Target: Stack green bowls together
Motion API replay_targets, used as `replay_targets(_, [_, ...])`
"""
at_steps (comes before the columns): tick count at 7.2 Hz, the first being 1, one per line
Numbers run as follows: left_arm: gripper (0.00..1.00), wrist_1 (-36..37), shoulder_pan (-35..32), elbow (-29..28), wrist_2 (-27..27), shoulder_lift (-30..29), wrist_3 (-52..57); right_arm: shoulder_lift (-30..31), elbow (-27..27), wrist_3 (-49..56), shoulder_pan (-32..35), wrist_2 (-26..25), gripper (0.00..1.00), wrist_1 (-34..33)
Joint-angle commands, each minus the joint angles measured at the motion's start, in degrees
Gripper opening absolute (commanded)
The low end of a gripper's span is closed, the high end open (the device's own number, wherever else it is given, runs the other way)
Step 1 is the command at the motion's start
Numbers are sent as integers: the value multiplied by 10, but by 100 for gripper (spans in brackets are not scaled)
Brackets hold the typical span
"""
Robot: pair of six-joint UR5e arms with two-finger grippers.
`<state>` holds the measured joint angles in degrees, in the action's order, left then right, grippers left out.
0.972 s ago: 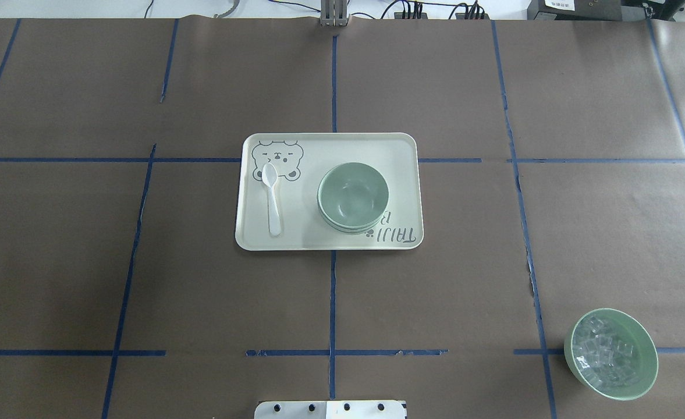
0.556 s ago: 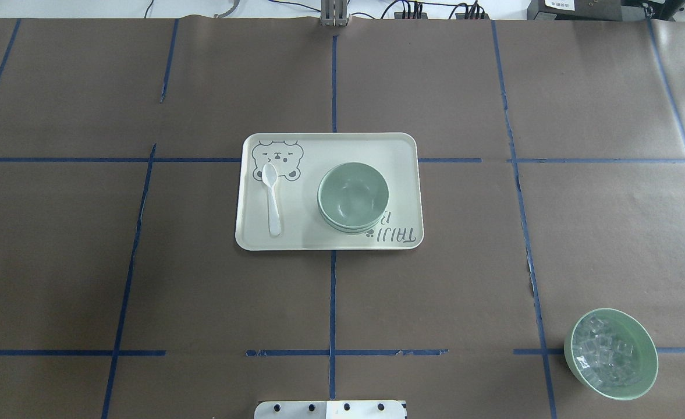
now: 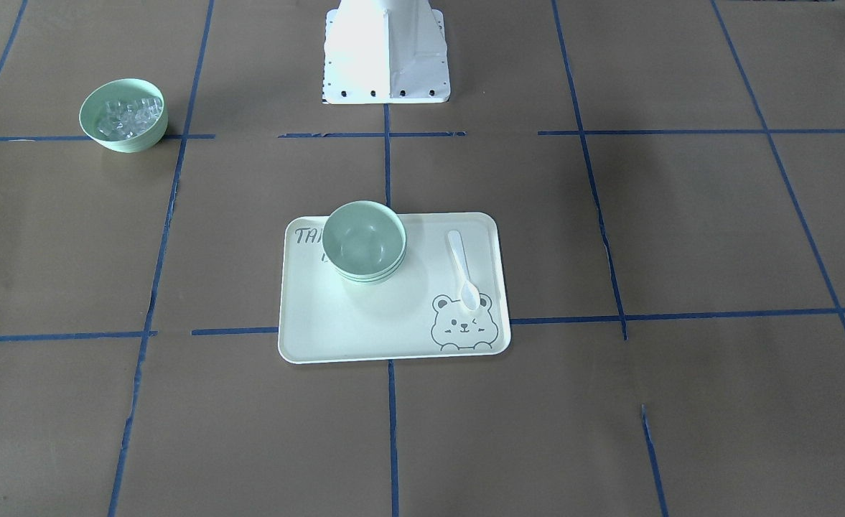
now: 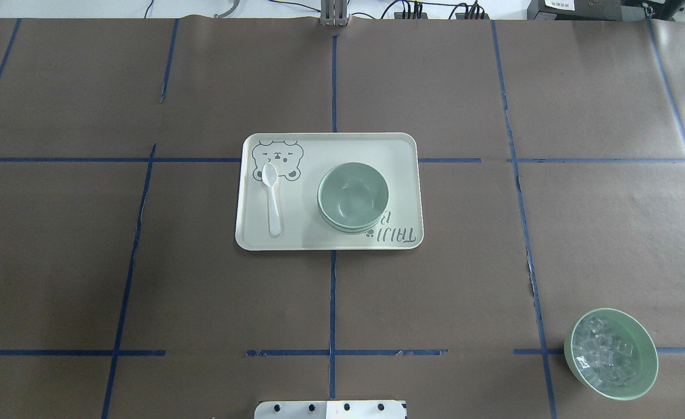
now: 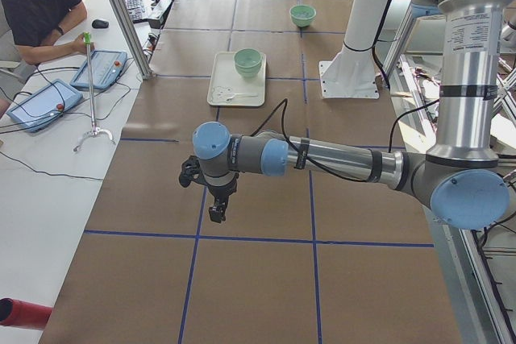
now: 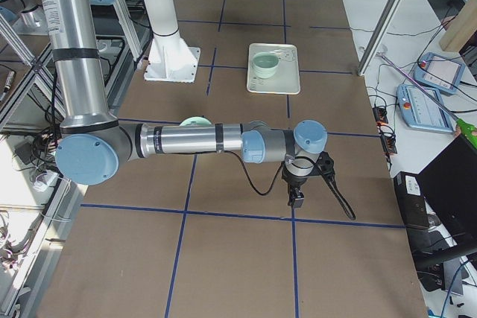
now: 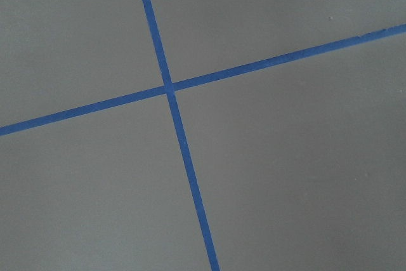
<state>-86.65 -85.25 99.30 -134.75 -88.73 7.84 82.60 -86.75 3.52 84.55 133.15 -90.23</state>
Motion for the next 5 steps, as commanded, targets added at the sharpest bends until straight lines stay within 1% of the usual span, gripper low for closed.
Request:
replay_targets(1, [100,0,0,-1,-1,0,0,1,-1,0,-1,0,100,1])
replay_targets(5, [100,2,1,0,-2,-7,0,1,0,1,-4,0,100,1])
